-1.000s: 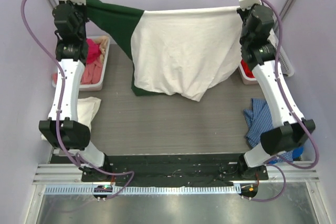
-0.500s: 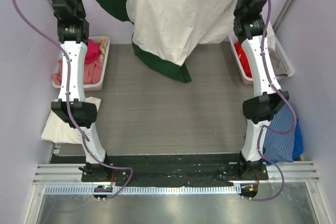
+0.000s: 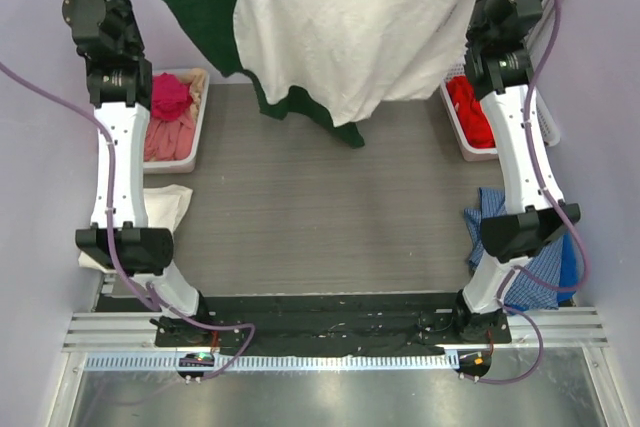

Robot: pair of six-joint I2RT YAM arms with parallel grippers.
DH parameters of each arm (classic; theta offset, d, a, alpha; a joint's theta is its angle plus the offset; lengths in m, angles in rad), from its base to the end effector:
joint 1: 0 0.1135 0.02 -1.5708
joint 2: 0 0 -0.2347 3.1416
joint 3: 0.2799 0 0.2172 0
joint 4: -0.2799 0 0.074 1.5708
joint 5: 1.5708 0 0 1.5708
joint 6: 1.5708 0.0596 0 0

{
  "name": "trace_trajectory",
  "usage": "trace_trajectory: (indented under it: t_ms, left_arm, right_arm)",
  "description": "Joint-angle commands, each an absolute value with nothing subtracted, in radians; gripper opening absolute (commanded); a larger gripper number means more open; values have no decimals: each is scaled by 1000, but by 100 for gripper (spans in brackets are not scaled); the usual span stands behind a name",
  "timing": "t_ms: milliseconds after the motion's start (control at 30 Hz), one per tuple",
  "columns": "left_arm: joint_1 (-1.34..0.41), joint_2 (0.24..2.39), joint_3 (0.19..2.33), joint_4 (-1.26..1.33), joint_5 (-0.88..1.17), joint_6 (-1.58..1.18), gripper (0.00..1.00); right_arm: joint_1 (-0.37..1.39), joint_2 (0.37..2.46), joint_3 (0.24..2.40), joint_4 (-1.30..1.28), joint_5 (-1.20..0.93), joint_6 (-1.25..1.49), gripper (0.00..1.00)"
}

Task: Fold and stack the t-shirts
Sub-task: Flatten out the tshirt

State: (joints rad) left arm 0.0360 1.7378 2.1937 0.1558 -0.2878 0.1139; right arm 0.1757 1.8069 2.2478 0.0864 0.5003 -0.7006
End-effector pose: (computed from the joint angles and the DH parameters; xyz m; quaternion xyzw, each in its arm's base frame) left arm 0.3266 0.0287 0.5660 -0.1093 0.4612 0.1317 0.8706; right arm 0.3469 0.0325 0.5486 -0.0105 0.5283 -0.3371 0.7792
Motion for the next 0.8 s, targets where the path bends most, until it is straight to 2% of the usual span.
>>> trace_trajectory:
  t_ms: [0,233,467,767]
  left_arm:
    - [97,1551,2008,219,-338,169,0]
    - [101,1221,1807,54,-255,175,0]
    - [101,1030,1923,-221,-229,179,0]
    - [100,792,1916,-330,-213,230,0]
  right_arm:
    - [135,1616,2127,32,598,-649,1]
    - [138,1358,2043,-227,536,-559,1]
    - [138,1157,2039,-437,499,-528,1]
    - [137,934,2011,-566,489,-554,1]
